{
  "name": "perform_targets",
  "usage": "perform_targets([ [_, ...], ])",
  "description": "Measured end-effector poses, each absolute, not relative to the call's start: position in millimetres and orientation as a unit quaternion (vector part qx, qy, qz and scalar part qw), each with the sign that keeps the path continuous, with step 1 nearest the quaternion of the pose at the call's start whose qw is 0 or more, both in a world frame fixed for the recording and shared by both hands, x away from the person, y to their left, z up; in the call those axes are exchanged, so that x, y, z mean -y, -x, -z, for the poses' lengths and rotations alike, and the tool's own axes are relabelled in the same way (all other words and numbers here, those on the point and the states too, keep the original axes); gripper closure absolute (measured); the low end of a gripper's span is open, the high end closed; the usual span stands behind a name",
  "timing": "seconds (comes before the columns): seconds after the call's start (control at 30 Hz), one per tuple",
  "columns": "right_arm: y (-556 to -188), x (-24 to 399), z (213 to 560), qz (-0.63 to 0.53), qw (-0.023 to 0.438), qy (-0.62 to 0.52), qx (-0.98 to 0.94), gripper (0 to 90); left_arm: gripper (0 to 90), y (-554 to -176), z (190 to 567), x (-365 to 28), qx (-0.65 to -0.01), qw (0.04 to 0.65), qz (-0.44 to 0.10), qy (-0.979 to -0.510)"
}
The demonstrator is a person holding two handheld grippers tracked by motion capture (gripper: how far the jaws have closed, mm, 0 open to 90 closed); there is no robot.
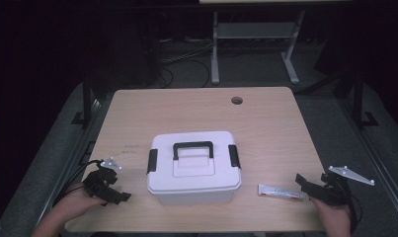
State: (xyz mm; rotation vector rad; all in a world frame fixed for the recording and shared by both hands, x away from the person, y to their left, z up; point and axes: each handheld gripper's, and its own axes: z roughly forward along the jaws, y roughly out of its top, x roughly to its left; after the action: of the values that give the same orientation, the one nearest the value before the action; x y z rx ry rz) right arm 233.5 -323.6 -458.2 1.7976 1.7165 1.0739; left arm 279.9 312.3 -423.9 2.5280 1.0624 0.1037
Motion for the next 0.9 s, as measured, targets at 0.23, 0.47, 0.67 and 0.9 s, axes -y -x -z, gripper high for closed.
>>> perform_targets([
  [0.23, -233.8, 322.0, 457.9, -0.384, 0.217, -0.644, -0.625, 5.7, 14.6, -286.2, 417.8, -311.3, -0.332, 0.163, -0.027, -0.929],
  [0.47, -233.9, 322.5, 458.7, -0.384, 0.216, -0.645, -0.625, 5.7, 14.7, -286.0, 412.2, -306.1, -0.286, 0.160, -0.004, -0.945],
  [0.67, -235.0, 321.9, 459.2, -0.381, 0.214, -0.644, -0.627, 5.7, 14.7, -286.9, 416.3, -302.5, -0.258, 0.127, 0.007, -0.958],
  [0.9, -234.9, 322.3, 459.9, -0.382, 0.213, -0.644, -0.628, 5.7, 15.0, -287.2, 413.8, -300.1, -0.227, 0.119, -0.001, -0.967],
])
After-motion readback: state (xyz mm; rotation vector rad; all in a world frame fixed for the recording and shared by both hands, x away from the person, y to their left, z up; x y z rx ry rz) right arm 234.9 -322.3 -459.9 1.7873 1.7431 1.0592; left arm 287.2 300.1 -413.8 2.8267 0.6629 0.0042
